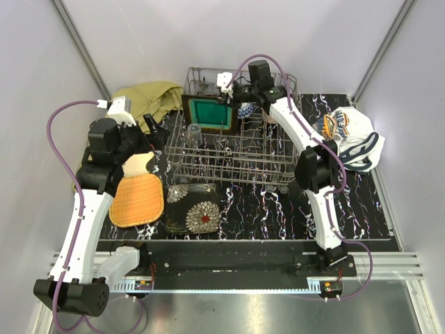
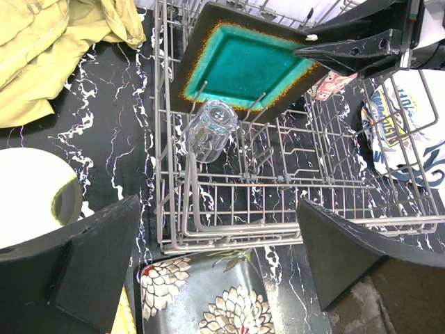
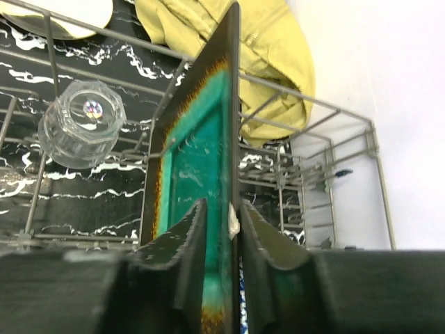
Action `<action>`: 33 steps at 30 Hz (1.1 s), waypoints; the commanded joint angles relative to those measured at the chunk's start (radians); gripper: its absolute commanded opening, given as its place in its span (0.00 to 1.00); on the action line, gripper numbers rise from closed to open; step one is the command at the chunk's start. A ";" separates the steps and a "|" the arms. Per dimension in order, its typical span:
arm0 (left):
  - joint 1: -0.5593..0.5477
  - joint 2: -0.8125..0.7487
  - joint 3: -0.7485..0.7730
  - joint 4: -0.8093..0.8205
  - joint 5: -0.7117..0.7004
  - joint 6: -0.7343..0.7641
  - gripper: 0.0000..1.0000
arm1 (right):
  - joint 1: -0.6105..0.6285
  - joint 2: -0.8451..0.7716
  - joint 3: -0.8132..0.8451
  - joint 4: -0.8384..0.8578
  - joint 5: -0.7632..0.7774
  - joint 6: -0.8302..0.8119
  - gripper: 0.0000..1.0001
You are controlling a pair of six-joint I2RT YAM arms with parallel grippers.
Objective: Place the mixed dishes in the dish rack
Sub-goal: Insert the plate into the dish rack, then grab a cup with the right arm
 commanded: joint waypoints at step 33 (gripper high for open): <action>0.005 -0.035 0.026 0.026 0.021 -0.022 0.99 | 0.190 -0.577 -0.539 0.400 0.450 0.766 0.85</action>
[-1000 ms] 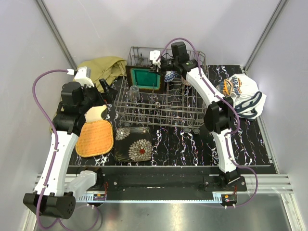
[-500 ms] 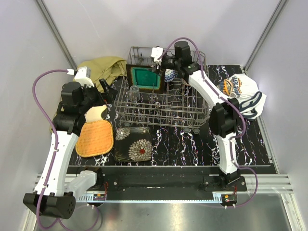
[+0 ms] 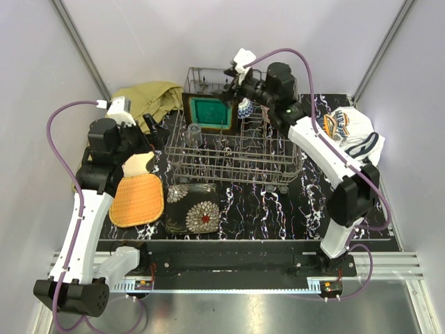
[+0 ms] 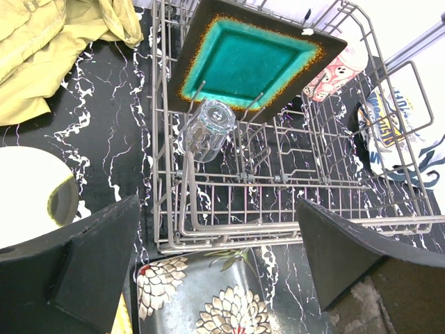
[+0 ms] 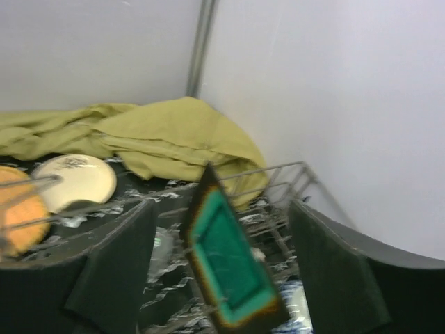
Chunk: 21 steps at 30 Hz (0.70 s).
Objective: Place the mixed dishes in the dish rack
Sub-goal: Grab a cup with the right arm
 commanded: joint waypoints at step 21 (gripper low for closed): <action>0.004 -0.053 0.078 -0.035 -0.017 0.014 0.99 | 0.280 0.169 0.065 -0.418 0.508 0.551 1.00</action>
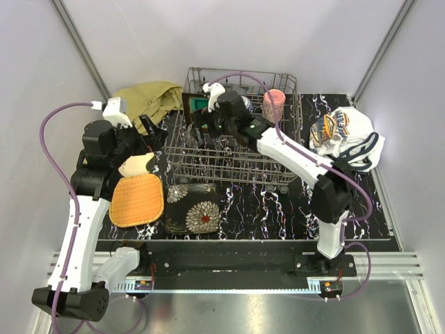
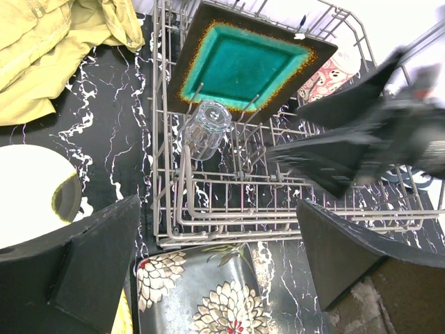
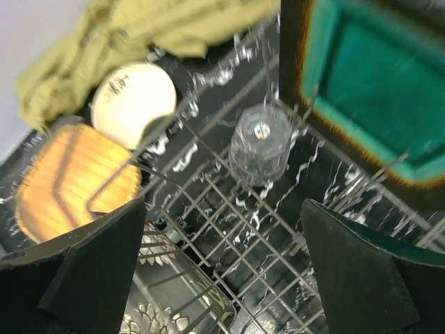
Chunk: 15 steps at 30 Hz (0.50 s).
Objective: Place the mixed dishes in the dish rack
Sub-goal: Grab a cup with the right arm
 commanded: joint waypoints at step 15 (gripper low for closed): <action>0.005 0.007 0.059 0.016 -0.006 0.032 0.99 | 0.035 0.207 0.090 0.114 0.186 0.130 1.00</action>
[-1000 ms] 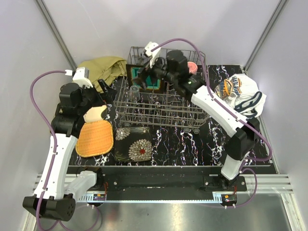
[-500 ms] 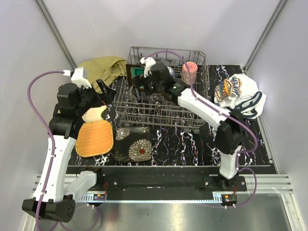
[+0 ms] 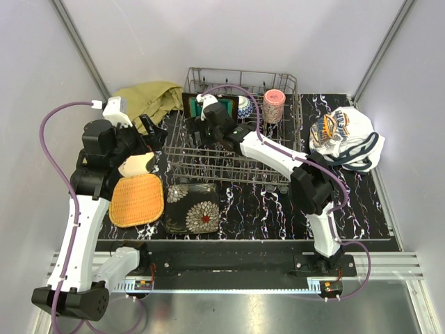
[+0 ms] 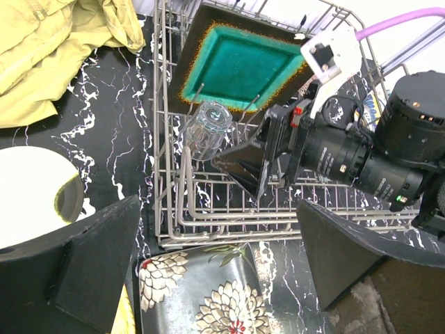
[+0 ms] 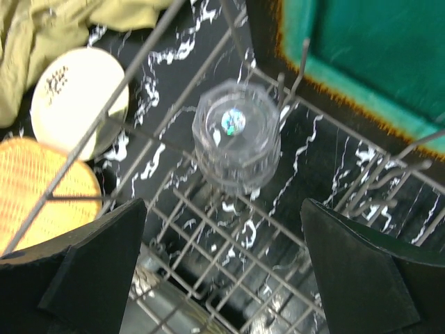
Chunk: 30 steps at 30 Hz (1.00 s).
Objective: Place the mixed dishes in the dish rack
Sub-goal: Grab a cup with the right arm
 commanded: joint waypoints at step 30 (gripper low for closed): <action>0.005 0.005 0.032 0.028 -0.005 0.026 0.99 | 0.005 0.145 0.151 0.144 0.125 0.025 0.47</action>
